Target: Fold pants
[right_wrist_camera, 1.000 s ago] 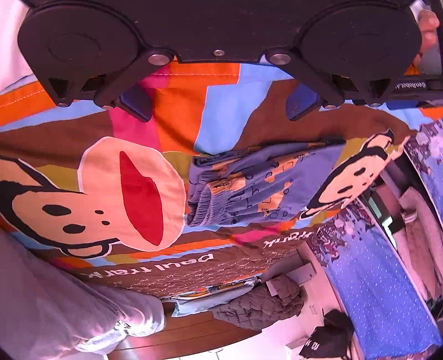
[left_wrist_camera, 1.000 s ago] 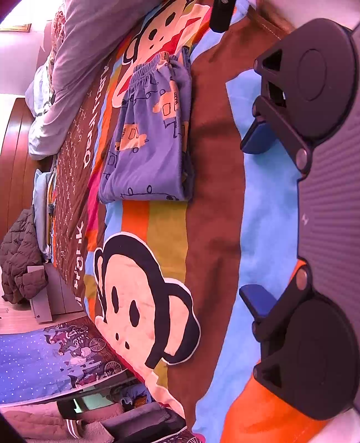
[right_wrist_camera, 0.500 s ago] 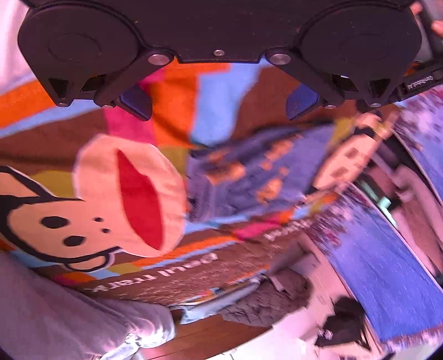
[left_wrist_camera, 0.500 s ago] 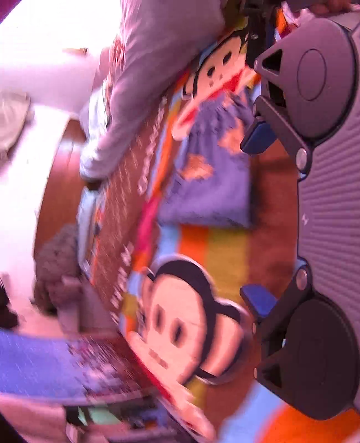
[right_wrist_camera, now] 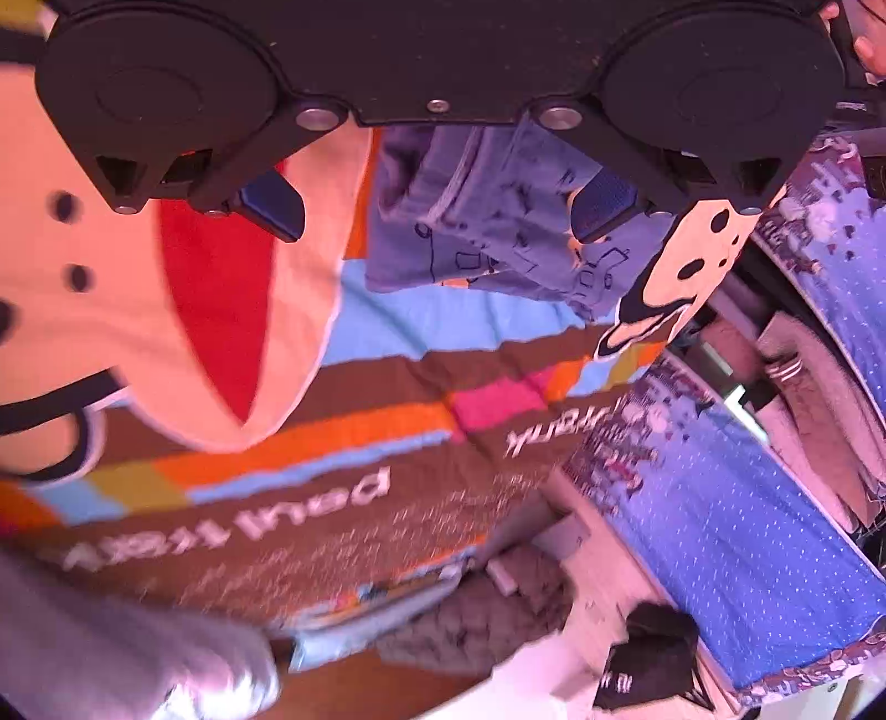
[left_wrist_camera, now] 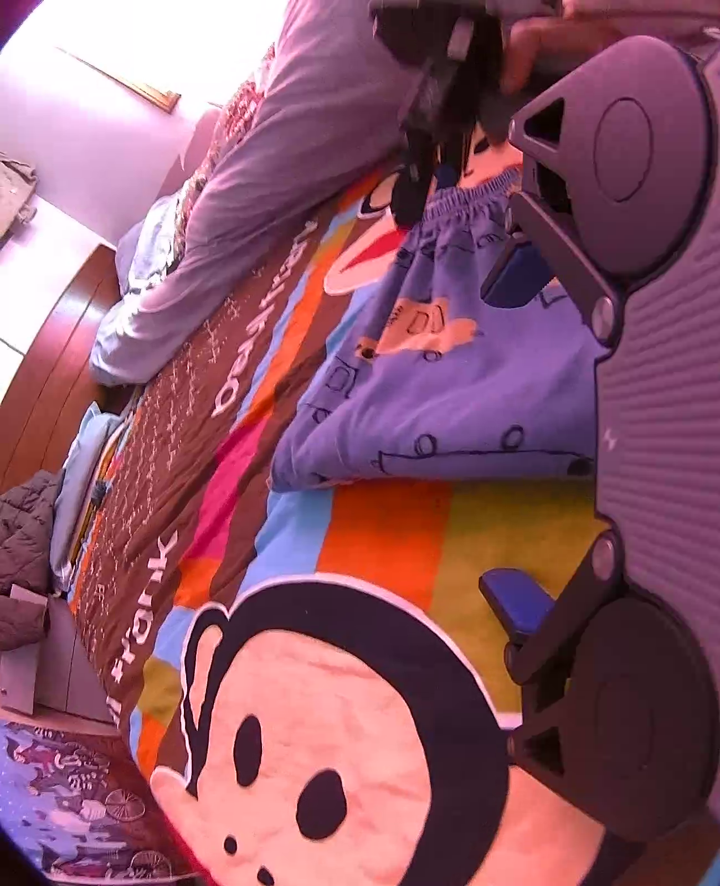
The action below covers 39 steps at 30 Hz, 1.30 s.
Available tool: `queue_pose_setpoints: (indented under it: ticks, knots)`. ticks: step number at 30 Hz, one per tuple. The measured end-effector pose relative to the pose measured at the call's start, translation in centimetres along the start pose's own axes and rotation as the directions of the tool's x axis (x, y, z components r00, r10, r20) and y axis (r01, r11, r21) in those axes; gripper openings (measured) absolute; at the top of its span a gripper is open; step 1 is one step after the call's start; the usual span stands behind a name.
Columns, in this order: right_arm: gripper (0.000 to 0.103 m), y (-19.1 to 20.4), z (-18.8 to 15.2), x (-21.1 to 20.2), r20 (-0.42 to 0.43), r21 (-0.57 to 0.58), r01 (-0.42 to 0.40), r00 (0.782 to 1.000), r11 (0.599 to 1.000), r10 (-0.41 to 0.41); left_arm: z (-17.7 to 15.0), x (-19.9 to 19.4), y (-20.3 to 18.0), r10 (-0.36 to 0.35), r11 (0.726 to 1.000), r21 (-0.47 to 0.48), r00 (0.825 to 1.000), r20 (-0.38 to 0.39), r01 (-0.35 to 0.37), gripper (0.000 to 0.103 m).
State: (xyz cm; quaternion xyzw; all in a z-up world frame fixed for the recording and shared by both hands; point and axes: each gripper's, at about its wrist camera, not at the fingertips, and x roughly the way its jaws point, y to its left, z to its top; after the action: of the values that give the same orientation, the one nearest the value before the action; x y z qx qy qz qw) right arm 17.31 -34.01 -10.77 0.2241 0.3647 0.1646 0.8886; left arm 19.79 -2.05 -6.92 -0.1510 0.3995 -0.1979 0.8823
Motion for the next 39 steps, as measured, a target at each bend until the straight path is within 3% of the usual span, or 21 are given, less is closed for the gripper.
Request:
queue_pose_setpoints:
  ticks: [3, 6, 11, 15, 17, 19, 23, 28, 30, 32, 36, 39]
  knots:
    - [0.102, -0.8, -0.2, 2.3, -0.044, 0.025, -0.02, 0.999, 0.999, 0.022, -0.4, 0.3, 0.3, -0.073, 0.997, -0.004, 0.997, -0.013, 0.073, 0.103]
    - [0.102, -1.1, -2.0, 2.1, 0.054, 0.051, -0.048, 0.998, 0.998, 0.045, -0.9, 0.3, 0.4, -0.092, 0.996, -0.012, 0.996, -0.014, 0.092, 0.103]
    - [0.102, -2.1, -2.2, 1.6, 0.074, 0.118, -0.131, 0.99, 0.984, 0.123, -0.8, 0.5, 0.9, -0.119, 0.992, -0.046, 0.993, -0.014, 0.118, 0.103]
    - [0.1, -2.4, -2.1, 1.4, 0.08, 0.136, -0.146, 0.987, 0.98, 0.136, -0.8, 0.3, 1.6, -0.138, 0.987, -0.088, 0.99, 0.0, 0.137, 0.102]
    - [0.09, -2.2, -2.2, 1.3, 0.081, 0.133, -0.134, 0.989, 0.982, 0.124, -0.9, 0.2, 1.8, -0.134, 0.985, -0.108, 0.991, 0.01, 0.134, 0.098]
    - [0.069, -2.3, -2.4, 1.2, 0.08, 0.151, -0.134, 0.989, 0.979, 0.123, -0.9, 0.1, 1.7, -0.117, 0.987, -0.109, 0.993, 0.012, 0.117, 0.094]
    - [0.05, -2.5, -2.6, 1.3, 0.074, 0.173, -0.12, 0.991, 0.978, 0.109, -1.0, 0.1, 1.7, -0.094, 0.989, -0.112, 0.995, 0.015, 0.095, 0.086]
    - [0.043, -0.5, -2.9, 1.5, 0.065, 0.074, -0.028, 0.998, 0.997, 0.023, -1.1, 0.0, 1.1, -0.057, 0.995, -0.082, 0.998, 0.011, 0.057, 0.075]
    - [0.042, 0.5, -3.1, 1.6, 0.065, 0.032, 0.024, 0.998, 0.999, -0.026, -1.1, 0.0, 1.1, -0.06, 0.995, -0.085, 0.998, -0.003, 0.06, 0.053]
    - [0.041, 1.4, -3.2, 1.8, 0.062, -0.018, 0.079, 0.995, 0.997, -0.078, -1.1, 0.2, 1.0, -0.03, 0.994, -0.104, 0.999, -0.032, 0.027, 0.038]
    - [0.031, 4.8, -3.3, 2.1, 0.08, -0.178, 0.221, 0.974, 0.959, -0.21, -0.6, -0.3, 0.1, -0.004, 0.996, -0.095, 0.999, -0.054, -0.001, 0.022]
    - [0.021, 7.8, -3.5, 2.1, 0.101, -0.273, 0.305, 0.952, 0.913, -0.288, -0.4, -1.1, -0.3, -0.005, 0.995, -0.097, 0.999, -0.047, 0.001, 0.019]
